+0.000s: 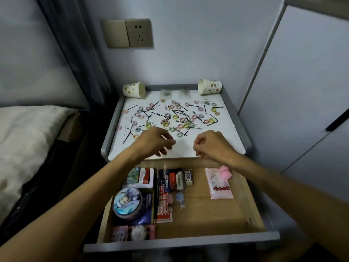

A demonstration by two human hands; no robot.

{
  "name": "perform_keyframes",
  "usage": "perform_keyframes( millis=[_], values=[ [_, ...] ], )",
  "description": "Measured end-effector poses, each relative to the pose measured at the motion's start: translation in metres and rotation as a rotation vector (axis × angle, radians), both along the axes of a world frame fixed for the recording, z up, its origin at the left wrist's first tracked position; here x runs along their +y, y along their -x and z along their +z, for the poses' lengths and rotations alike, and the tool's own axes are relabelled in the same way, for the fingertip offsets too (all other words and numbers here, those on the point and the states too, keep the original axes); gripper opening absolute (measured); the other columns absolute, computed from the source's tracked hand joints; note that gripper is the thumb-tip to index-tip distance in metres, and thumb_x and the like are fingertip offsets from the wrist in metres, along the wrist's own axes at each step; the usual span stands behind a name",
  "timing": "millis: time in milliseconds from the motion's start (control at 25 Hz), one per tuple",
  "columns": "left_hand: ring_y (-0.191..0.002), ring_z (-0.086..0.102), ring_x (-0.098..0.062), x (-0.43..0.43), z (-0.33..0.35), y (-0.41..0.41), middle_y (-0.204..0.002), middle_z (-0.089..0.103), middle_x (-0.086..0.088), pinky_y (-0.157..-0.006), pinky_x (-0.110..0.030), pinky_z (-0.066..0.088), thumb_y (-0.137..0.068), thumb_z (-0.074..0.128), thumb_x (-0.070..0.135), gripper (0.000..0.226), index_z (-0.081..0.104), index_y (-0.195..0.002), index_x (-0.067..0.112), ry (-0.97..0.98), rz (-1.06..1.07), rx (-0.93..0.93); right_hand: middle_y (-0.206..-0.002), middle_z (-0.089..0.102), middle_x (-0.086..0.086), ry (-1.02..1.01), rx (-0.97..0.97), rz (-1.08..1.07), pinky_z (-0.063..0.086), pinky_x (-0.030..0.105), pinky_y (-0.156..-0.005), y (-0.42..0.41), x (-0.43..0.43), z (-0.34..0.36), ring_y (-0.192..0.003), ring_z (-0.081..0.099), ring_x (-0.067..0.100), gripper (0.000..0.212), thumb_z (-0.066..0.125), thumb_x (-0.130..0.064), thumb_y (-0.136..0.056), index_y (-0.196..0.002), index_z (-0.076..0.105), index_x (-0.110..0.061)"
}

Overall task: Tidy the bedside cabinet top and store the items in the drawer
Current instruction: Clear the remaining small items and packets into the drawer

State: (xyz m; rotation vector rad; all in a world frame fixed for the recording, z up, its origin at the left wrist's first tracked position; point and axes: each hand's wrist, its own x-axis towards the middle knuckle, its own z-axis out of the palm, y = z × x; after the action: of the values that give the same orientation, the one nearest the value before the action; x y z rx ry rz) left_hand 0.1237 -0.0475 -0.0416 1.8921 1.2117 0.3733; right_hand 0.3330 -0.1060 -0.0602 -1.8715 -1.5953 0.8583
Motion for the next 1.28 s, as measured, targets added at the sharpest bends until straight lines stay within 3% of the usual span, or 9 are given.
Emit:
perform_keyframes(
  millis=[120,280,400,520,680,800,920,1080,1280],
  values=[
    [-0.062,0.066,-0.012,0.037,0.030,-0.009,-0.083,0.075,-0.005,-0.055,-0.022,0.050,-0.092,0.066,0.019,0.010,0.070,-0.093,0.010,0.018,0.107,-0.089,-0.061,0.071,0.006,-0.037,-0.055,0.007,0.058,0.035,-0.056,-0.012,0.043,0.022,-0.053,0.070,0.016,0.012,0.063,-0.007,-0.077,-0.067,0.068,-0.010],
    [-0.068,0.064,-0.016,0.102,0.036,-0.026,-0.088,0.074,-0.010,-0.058,-0.022,0.051,-0.092,0.064,0.014,0.011,0.070,-0.094,0.005,0.052,0.205,-0.110,-0.063,0.071,0.006,-0.068,-0.197,0.002,0.055,0.026,-0.052,-0.033,0.124,0.034,-0.055,0.070,0.016,0.016,0.064,-0.004,-0.078,-0.065,0.067,-0.013],
    [-0.074,0.061,-0.021,0.155,0.026,-0.043,-0.085,0.069,-0.013,-0.065,-0.029,0.053,-0.090,0.066,0.010,0.004,0.069,-0.088,0.008,-0.006,0.282,-0.097,-0.085,0.072,0.006,-0.123,-0.347,0.017,0.055,0.030,-0.060,-0.041,0.186,0.033,-0.072,0.070,0.021,0.011,0.065,-0.006,-0.082,-0.087,0.071,-0.014],
    [-0.071,0.059,-0.023,0.207,0.009,-0.060,-0.076,0.065,-0.010,-0.074,-0.040,0.055,-0.085,0.071,0.010,0.006,0.071,-0.088,0.006,-0.147,0.371,-0.037,-0.105,0.065,0.013,-0.185,-0.545,0.035,0.054,0.037,-0.075,-0.041,0.238,0.021,-0.091,0.063,0.032,0.023,0.057,-0.016,-0.089,-0.109,0.064,-0.009],
    [-0.067,0.056,-0.009,0.255,-0.014,-0.079,-0.093,0.066,-0.004,-0.064,-0.026,0.046,-0.088,0.068,0.023,0.015,0.064,-0.100,0.015,-0.214,0.365,0.112,-0.120,0.053,0.015,-0.122,-0.684,0.064,0.046,0.037,-0.076,-0.033,0.281,-0.011,-0.106,0.058,0.035,0.037,0.053,-0.035,-0.096,-0.122,0.056,-0.008],
    [-0.086,0.064,-0.023,0.270,-0.026,-0.090,-0.105,0.065,-0.007,-0.081,-0.037,0.055,-0.092,0.061,0.033,0.027,0.060,-0.114,0.017,-0.267,0.361,0.206,-0.126,0.052,0.015,-0.124,-0.753,0.026,0.047,0.040,-0.083,-0.029,0.294,-0.027,-0.112,0.055,0.036,0.039,0.051,-0.039,-0.098,-0.124,0.058,-0.012],
    [-0.097,0.064,-0.032,0.277,-0.035,-0.099,-0.112,0.065,-0.011,-0.084,-0.043,0.056,-0.095,0.058,0.032,0.027,0.058,-0.117,0.018,-0.318,0.365,0.246,-0.129,0.049,0.014,-0.154,-0.694,-0.030,0.046,0.040,-0.088,-0.027,0.302,-0.035,-0.117,0.052,0.036,0.032,0.058,-0.031,-0.095,-0.124,0.060,-0.017],
    [-0.103,0.060,-0.034,0.282,-0.045,-0.102,-0.114,0.063,-0.015,-0.083,-0.040,0.054,-0.092,0.062,0.024,0.030,0.054,-0.119,0.016,-0.387,0.361,0.407,-0.126,0.041,0.012,-0.175,-0.379,-0.142,0.053,0.035,-0.085,-0.027,0.312,-0.037,-0.102,0.058,0.030,0.028,0.070,-0.004,-0.084,-0.110,0.065,-0.015],
    [-0.096,0.063,-0.035,0.287,-0.047,-0.100,-0.110,0.063,-0.015,-0.082,-0.044,0.057,-0.091,0.063,0.017,0.029,0.052,-0.118,0.015,-0.319,0.373,0.322,-0.131,0.038,0.014,-0.184,-0.262,-0.219,0.046,0.020,-0.083,-0.025,0.315,-0.033,-0.095,0.059,0.025,0.028,0.072,0.000,-0.082,-0.109,0.068,-0.008]
  ],
)
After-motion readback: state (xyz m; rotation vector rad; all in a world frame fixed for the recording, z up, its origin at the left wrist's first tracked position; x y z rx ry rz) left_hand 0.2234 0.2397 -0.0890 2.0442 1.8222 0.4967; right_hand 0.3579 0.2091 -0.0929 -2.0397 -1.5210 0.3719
